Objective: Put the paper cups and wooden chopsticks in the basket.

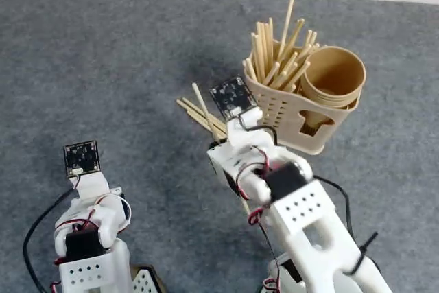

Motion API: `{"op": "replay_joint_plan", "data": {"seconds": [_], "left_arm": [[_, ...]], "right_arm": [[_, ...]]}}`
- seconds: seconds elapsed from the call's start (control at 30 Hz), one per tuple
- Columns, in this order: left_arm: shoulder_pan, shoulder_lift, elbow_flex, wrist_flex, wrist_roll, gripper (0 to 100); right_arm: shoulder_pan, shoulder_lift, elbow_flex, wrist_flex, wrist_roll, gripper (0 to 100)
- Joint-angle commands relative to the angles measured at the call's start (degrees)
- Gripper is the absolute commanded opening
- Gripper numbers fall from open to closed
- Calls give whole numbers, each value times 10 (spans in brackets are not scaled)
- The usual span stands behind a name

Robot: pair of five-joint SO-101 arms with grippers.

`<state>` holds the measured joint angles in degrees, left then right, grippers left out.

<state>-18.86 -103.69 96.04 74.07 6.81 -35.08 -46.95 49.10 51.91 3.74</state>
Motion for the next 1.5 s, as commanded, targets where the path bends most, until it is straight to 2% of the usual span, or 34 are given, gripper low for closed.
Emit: {"op": "replay_joint_plan", "data": {"seconds": [0.0,0.43,0.6,0.8,1.2,1.47], "left_arm": [[14,-7,11,4,0,6],[14,-7,11,4,0,6],[14,-7,11,4,0,6],[14,-7,11,4,0,6],[14,-7,11,4,0,6],[14,-7,11,4,0,6]], "right_arm": [[-6,-69,7,-1,-10,5],[-3,-256,16,-15,-50,5],[-1,-313,16,-67,-49,5],[71,-324,17,-190,-49,5],[151,-322,55,-452,-49,5],[254,-202,62,-590,-49,5]]}}
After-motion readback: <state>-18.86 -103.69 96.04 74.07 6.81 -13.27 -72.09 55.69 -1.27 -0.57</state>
